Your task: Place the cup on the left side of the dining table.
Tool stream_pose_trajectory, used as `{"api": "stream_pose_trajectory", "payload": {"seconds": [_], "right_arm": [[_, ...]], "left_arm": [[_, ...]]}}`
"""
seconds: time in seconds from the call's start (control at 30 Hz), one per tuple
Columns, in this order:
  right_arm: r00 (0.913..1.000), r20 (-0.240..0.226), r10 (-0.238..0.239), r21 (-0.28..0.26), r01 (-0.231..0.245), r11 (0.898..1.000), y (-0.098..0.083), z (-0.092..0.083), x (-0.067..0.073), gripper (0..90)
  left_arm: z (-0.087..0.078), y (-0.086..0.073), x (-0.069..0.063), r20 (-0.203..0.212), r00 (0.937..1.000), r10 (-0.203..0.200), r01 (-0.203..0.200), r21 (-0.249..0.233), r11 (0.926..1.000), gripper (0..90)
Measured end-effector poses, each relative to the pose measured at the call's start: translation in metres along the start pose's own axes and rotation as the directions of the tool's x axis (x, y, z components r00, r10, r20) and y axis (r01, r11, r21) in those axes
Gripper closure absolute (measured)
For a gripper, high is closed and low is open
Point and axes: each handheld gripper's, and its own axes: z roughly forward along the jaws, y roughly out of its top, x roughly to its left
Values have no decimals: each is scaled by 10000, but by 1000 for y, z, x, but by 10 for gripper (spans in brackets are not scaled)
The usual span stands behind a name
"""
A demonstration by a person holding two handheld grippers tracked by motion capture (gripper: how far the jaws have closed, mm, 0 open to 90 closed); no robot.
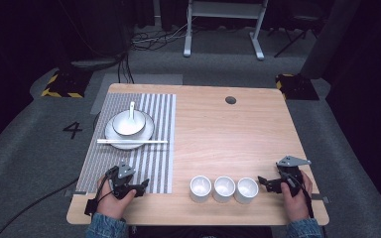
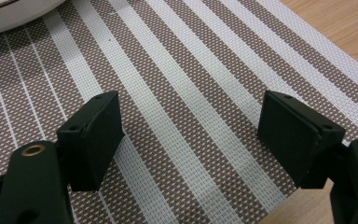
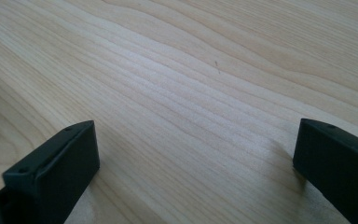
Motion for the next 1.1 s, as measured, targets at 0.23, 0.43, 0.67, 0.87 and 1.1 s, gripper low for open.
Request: {"api": "stream_pose_trajectory", "payload": {"seconds": [0.23,0.43,0.67,0.87,1.1], "right_arm": [[10000,-1,1,0,-1,10000,0,0,0,2],[10000,1,0,1,0,10000,0,0,0,3],[10000,-1,0,1,0,10000,0,0,0,3],[10000,0,1,3,-1,10000,0,0,0,3],[10000,1,2,1,-2,10000,0,0,0,3]], "left_arm": [[0,0,0,-3,10000,-23,23,-34,10000,223],[0,0,0,15,10000,-12,12,-3,10000,223],[0,0,0,-81,10000,-30,30,-51,10000,227],[-2,0,1,-187,9998,-89,85,-216,9997,265],[-18,7,4,109,9951,-983,988,-1525,9834,257]]}}
